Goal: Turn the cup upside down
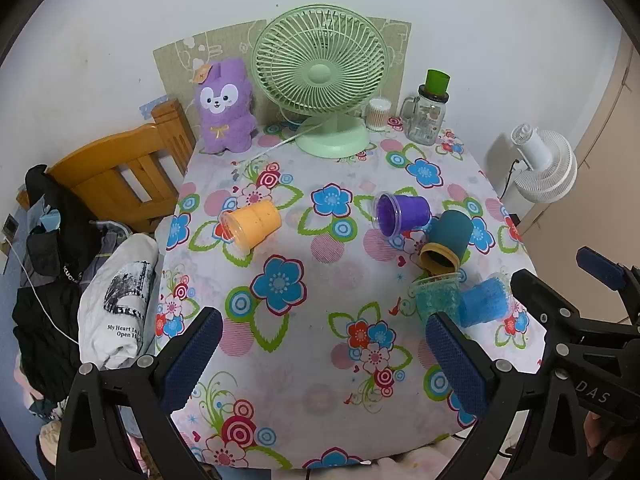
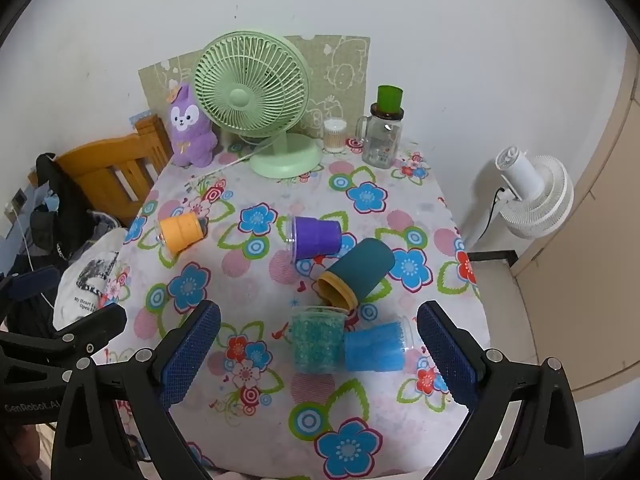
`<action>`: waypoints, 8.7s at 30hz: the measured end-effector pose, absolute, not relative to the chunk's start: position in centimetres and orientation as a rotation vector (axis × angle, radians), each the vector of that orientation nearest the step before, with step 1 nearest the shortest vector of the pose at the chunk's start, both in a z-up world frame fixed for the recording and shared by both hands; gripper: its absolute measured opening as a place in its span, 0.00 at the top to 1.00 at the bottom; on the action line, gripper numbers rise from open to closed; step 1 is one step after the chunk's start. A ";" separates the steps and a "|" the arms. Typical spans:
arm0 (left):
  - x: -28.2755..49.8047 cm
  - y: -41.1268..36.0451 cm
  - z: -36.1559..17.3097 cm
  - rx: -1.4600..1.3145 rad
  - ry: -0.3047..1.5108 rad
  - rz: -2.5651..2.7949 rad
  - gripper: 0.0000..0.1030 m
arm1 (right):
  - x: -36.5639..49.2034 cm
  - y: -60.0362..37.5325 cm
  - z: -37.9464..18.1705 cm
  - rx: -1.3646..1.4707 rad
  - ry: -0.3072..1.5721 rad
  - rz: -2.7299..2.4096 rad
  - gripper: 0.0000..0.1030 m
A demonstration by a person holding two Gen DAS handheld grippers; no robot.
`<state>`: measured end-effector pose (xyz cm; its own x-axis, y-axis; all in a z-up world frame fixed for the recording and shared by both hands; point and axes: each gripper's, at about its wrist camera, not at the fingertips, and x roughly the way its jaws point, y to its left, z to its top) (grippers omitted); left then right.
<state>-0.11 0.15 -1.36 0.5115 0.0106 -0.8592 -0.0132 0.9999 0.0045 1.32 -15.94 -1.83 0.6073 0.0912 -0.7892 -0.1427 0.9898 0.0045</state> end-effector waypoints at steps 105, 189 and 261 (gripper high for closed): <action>19.8 -20.0 -20.6 0.308 1.404 -0.273 0.07 | 16.5 -34.3 -18.7 0.088 1.256 -0.056 0.03; 5.1 2.6 -21.0 -0.096 1.444 -0.094 0.22 | 8.9 -9.8 -17.3 -0.156 1.285 0.203 0.03; 6.6 12.3 -16.1 0.056 1.372 -0.146 0.13 | 6.4 0.0 -15.0 -0.081 1.126 0.127 0.34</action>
